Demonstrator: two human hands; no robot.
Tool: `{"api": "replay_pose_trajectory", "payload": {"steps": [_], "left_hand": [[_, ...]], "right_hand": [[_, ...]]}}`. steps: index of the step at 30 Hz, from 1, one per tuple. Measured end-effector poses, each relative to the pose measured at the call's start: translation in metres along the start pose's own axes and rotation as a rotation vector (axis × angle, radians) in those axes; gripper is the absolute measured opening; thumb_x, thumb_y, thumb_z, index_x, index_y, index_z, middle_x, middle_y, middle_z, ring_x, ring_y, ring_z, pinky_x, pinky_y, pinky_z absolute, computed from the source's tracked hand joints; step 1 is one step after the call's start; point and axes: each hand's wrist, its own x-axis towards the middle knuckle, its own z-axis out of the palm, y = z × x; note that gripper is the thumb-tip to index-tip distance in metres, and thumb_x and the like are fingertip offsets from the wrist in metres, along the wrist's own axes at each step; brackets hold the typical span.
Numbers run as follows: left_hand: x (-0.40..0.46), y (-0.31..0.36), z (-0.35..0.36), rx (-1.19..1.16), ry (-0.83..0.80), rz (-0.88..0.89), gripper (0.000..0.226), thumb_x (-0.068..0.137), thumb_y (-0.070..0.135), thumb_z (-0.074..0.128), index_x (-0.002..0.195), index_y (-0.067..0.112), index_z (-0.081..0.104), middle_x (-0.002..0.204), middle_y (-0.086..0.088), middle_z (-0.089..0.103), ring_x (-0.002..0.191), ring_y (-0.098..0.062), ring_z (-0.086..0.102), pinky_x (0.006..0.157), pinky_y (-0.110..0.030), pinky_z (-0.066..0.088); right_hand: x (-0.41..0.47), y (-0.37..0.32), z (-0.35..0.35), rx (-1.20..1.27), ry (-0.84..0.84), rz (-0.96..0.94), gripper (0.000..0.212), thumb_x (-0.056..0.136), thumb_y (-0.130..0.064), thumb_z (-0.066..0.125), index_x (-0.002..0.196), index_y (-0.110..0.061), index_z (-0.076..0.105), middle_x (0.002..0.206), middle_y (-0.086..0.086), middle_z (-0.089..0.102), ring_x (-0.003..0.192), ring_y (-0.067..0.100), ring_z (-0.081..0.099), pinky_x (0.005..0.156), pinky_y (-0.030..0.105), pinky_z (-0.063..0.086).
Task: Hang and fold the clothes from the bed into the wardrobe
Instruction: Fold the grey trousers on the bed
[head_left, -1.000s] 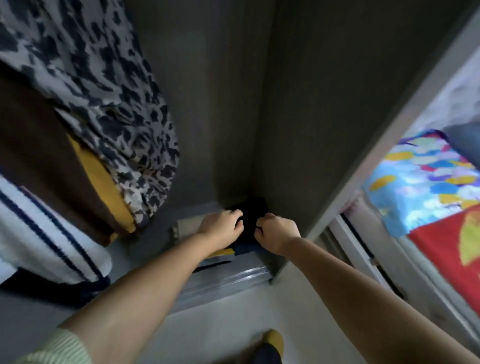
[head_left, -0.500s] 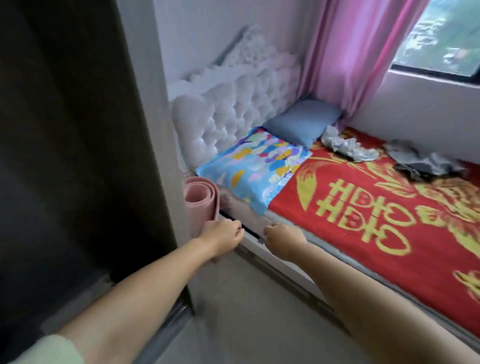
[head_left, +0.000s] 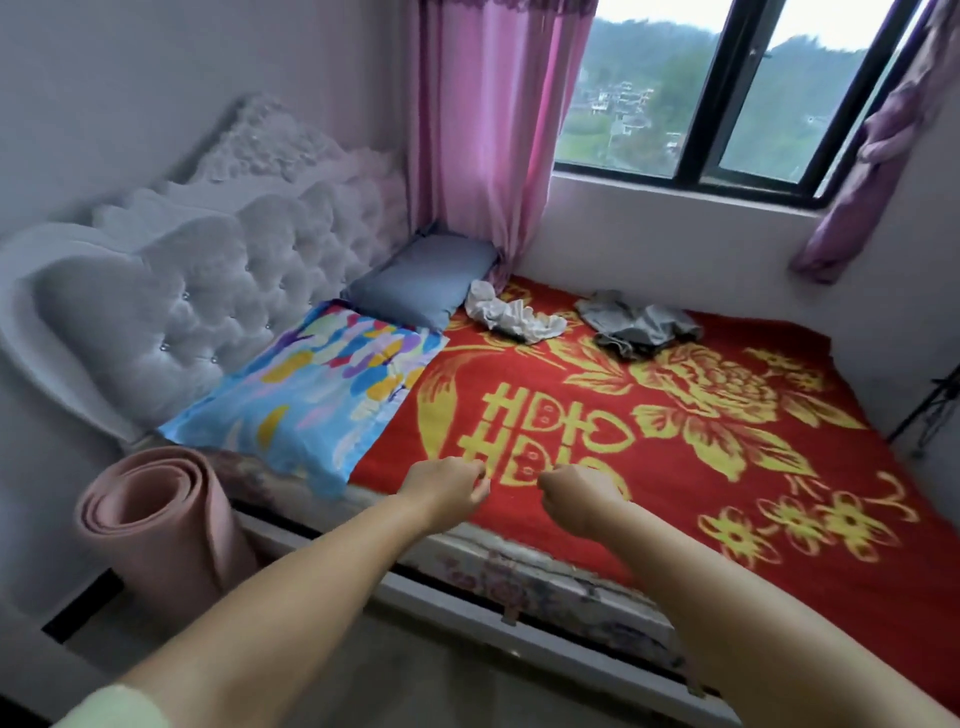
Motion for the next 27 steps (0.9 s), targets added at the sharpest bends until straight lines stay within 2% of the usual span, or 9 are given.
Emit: {"api": "replay_pose_trajectory", "payload": {"steps": [3,5,7,10,15,19,22,25,27], "left_hand": [[0.046,0.025,0.006,0.006,-0.033,0.061,0.034,0.101,0.039,0.033,0.109,0.015,0.056,0.097,-0.003,0.064,0.081,-0.025,0.060,0.059,-0.034,0.045],[0.070,0.033,0.015,0.015,-0.066,0.091,0.034,0.101,0.038,0.033,0.111,0.015,0.056,0.091,-0.001,0.062,0.078,-0.024,0.060,0.052,-0.031,0.040],[0.096,0.034,0.025,0.023,-0.081,0.113,0.035,0.101,0.038,0.033,0.113,0.015,0.056,0.096,-0.002,0.064,0.079,-0.024,0.060,0.050,-0.030,0.037],[0.150,0.026,0.035,0.024,-0.086,0.131,0.035,0.100,0.038,0.032,0.116,0.019,0.056,0.106,-0.002,0.066,0.086,-0.024,0.062,0.056,-0.030,0.042],[0.259,0.009,0.039,0.041,-0.093,0.163,0.035,0.100,0.038,0.033,0.109,0.014,0.057,0.104,-0.005,0.066,0.091,-0.029,0.062,0.062,-0.033,0.041],[0.334,-0.002,0.045,0.057,-0.152,0.199,0.032,0.100,0.038,0.031,0.100,0.015,0.054,0.097,-0.004,0.065,0.083,-0.025,0.060,0.059,-0.031,0.039],[0.378,0.001,0.066,0.055,-0.217,0.214,0.034,0.100,0.037,0.031,0.108,0.015,0.056,0.098,-0.002,0.065,0.083,-0.022,0.060,0.054,-0.029,0.035],[0.423,0.020,0.105,0.070,-0.322,0.242,0.037,0.100,0.037,0.030,0.113,0.015,0.056,0.101,-0.001,0.065,0.088,-0.022,0.061,0.059,-0.030,0.040],[0.447,0.031,0.128,0.062,-0.352,0.251,0.037,0.100,0.036,0.030,0.111,0.015,0.057,0.097,-0.001,0.065,0.084,-0.021,0.061,0.060,-0.030,0.041]], "right_hand": [[0.011,0.041,0.010,0.010,-0.030,0.074,0.031,0.102,-0.017,0.034,0.127,-0.015,0.052,0.119,0.006,0.060,0.097,0.024,0.062,0.061,0.032,0.050],[0.023,0.059,0.020,0.016,-0.039,0.100,0.029,0.101,-0.019,0.035,0.123,-0.015,0.055,0.118,0.004,0.060,0.100,0.024,0.061,0.066,0.033,0.051],[0.039,0.074,0.028,0.034,-0.050,0.117,0.028,0.100,-0.018,0.036,0.118,-0.015,0.057,0.116,0.004,0.060,0.099,0.025,0.062,0.066,0.034,0.050],[0.079,0.102,0.034,0.043,-0.072,0.152,0.027,0.097,-0.014,0.036,0.113,-0.013,0.059,0.112,0.005,0.062,0.097,0.027,0.062,0.067,0.034,0.049],[0.156,0.156,0.036,0.133,-0.063,0.270,0.018,0.096,-0.013,0.037,0.093,-0.016,0.055,0.103,0.003,0.063,0.087,0.025,0.060,0.063,0.031,0.045],[0.205,0.191,0.045,0.264,-0.069,0.350,0.026,0.100,-0.024,0.037,0.109,-0.013,0.058,0.109,0.003,0.061,0.099,0.026,0.059,0.077,0.036,0.051],[0.223,0.217,0.068,0.329,-0.102,0.400,0.029,0.098,-0.022,0.036,0.112,-0.013,0.059,0.111,0.004,0.061,0.099,0.027,0.059,0.072,0.033,0.047],[0.242,0.260,0.105,0.368,-0.173,0.455,0.030,0.097,-0.024,0.036,0.115,-0.015,0.058,0.113,0.004,0.062,0.099,0.026,0.060,0.069,0.031,0.043],[0.255,0.288,0.123,0.386,-0.210,0.476,0.030,0.097,-0.026,0.037,0.116,-0.017,0.059,0.114,0.003,0.062,0.101,0.026,0.060,0.071,0.031,0.043]]}}
